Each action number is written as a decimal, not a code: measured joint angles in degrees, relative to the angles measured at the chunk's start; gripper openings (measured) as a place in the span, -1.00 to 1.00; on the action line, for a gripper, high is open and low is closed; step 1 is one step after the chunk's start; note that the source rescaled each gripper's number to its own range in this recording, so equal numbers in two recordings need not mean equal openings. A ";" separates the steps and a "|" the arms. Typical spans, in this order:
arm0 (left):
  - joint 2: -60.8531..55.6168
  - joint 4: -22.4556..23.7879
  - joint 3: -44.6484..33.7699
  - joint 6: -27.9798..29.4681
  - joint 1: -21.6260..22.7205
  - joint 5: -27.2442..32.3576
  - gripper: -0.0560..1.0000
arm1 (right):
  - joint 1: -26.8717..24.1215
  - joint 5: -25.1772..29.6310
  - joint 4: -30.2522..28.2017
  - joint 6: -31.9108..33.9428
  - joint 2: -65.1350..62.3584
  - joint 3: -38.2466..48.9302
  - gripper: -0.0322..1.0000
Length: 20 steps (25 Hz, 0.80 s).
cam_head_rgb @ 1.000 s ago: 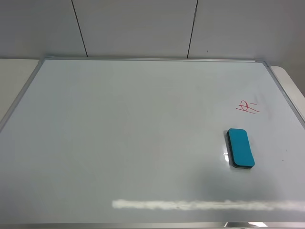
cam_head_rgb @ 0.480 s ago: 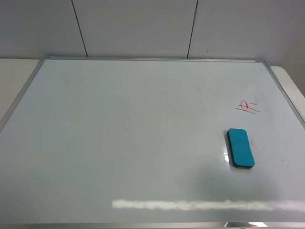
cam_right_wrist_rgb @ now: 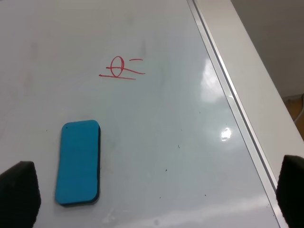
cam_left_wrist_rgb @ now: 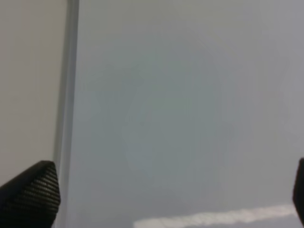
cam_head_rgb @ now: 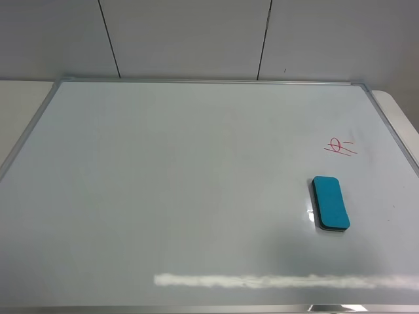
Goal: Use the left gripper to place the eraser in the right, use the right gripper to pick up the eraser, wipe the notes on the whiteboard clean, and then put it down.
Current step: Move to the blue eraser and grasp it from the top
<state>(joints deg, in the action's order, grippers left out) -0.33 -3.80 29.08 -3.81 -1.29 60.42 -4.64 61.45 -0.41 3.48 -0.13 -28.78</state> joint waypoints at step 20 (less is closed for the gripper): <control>0.00 0.00 0.00 0.00 0.00 0.00 1.00 | 0.00 0.00 0.00 0.00 0.00 0.00 1.00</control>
<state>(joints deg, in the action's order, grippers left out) -0.33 -3.80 29.08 -3.81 -1.29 60.42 -4.64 61.45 -0.41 3.48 -0.13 -28.78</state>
